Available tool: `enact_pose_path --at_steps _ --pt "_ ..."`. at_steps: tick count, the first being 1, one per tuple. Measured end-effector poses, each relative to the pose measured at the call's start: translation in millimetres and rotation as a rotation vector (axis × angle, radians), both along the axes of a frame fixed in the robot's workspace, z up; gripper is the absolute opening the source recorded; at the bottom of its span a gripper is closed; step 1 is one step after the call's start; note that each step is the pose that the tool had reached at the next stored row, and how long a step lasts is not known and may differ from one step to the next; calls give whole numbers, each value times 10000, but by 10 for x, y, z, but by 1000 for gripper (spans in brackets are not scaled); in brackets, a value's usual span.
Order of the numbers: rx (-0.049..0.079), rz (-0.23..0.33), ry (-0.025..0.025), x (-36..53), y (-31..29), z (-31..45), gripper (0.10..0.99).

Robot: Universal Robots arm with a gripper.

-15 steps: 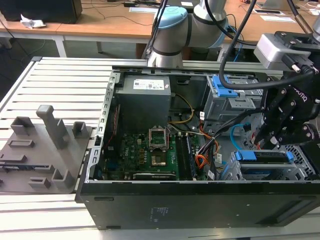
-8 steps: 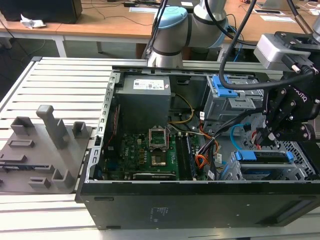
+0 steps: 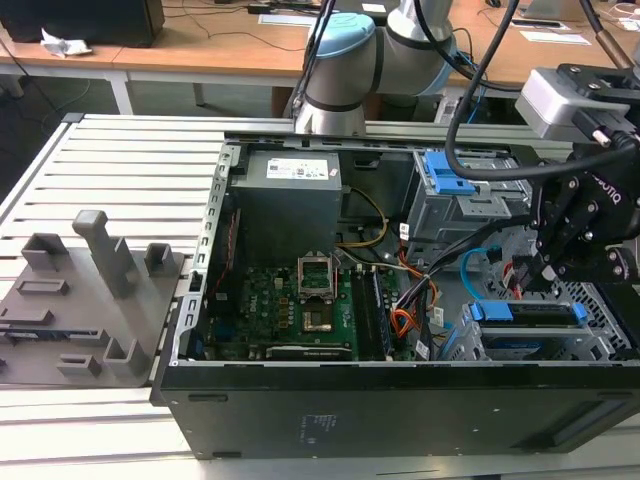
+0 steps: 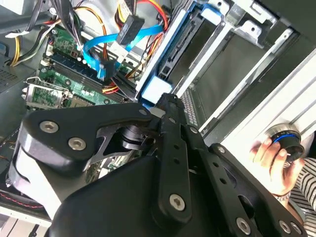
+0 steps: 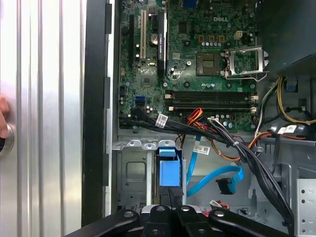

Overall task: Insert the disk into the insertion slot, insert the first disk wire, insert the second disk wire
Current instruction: 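Insert the disk into the insertion slot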

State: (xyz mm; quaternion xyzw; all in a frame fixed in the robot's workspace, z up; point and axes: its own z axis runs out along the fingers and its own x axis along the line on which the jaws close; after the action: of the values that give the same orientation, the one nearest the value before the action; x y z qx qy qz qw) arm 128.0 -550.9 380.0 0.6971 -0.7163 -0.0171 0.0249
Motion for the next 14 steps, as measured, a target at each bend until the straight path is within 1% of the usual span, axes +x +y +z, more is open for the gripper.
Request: enact_pose_path --at_steps 1,3,8,10,11,12,13,14 --pt "0 0 4 6 0 -9 106" --pt "-3 -2 6 8 -1 -63 106" --pt "-3 0 6 13 0 -236 106" --pt "-2 0 6 15 0 -332 106" --pt "-3 0 6 16 0 -364 106" --pt "-4 0 6 17 0 -386 106" --pt "-6 2 6 33 -1 -389 106" --pt "-3 1 6 81 0 -392 106"
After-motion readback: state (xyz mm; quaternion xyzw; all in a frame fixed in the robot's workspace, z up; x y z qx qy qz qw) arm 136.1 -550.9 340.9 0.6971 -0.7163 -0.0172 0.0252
